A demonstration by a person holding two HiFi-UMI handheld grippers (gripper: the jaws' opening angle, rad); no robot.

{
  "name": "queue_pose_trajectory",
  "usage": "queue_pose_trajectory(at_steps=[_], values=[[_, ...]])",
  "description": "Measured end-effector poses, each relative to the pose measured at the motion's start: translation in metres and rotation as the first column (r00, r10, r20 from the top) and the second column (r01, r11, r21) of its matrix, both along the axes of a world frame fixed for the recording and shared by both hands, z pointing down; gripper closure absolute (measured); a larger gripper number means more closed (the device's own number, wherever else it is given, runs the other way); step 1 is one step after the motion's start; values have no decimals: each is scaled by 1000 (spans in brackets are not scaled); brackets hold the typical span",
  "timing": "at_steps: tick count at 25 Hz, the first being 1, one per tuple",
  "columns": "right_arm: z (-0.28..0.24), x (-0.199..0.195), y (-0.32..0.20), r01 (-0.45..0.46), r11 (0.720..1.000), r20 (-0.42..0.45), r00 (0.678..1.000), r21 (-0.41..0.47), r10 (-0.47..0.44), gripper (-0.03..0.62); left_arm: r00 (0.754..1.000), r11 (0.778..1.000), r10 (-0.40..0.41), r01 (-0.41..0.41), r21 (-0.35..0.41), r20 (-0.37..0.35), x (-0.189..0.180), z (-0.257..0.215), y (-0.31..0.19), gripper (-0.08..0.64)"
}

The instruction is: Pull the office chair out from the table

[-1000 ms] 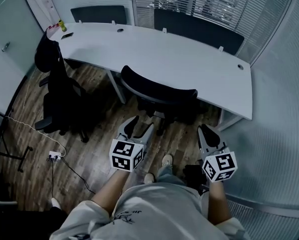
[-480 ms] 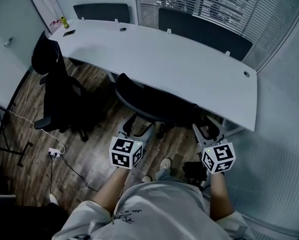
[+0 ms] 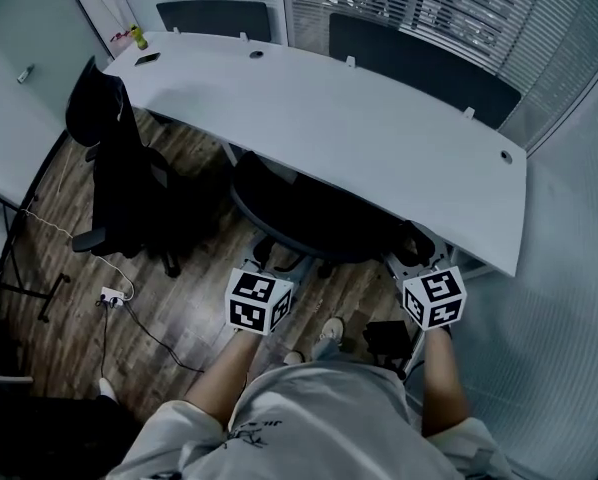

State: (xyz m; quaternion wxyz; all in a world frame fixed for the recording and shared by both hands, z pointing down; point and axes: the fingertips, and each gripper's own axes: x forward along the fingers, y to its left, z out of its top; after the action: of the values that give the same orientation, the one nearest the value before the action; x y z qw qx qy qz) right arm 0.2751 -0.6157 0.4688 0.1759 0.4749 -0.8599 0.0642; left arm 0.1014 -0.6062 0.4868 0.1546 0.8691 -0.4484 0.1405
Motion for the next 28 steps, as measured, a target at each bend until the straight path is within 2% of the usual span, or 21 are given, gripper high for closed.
queue_pose_trajectory(at_steps=[9, 16, 28], values=[[12, -9, -16, 27, 999, -60, 998, -18, -28, 371, 999, 1000, 11, -11, 12, 41, 4, 2, -7, 230], [15, -13, -10, 57, 996, -44, 997, -65, -60, 373, 998, 999, 8, -10, 34, 66, 0, 4, -4, 236], [17, -15, 2, 37, 997, -60, 997, -67, -41, 374, 998, 999, 2, -6, 47, 66, -3, 7, 7, 238]])
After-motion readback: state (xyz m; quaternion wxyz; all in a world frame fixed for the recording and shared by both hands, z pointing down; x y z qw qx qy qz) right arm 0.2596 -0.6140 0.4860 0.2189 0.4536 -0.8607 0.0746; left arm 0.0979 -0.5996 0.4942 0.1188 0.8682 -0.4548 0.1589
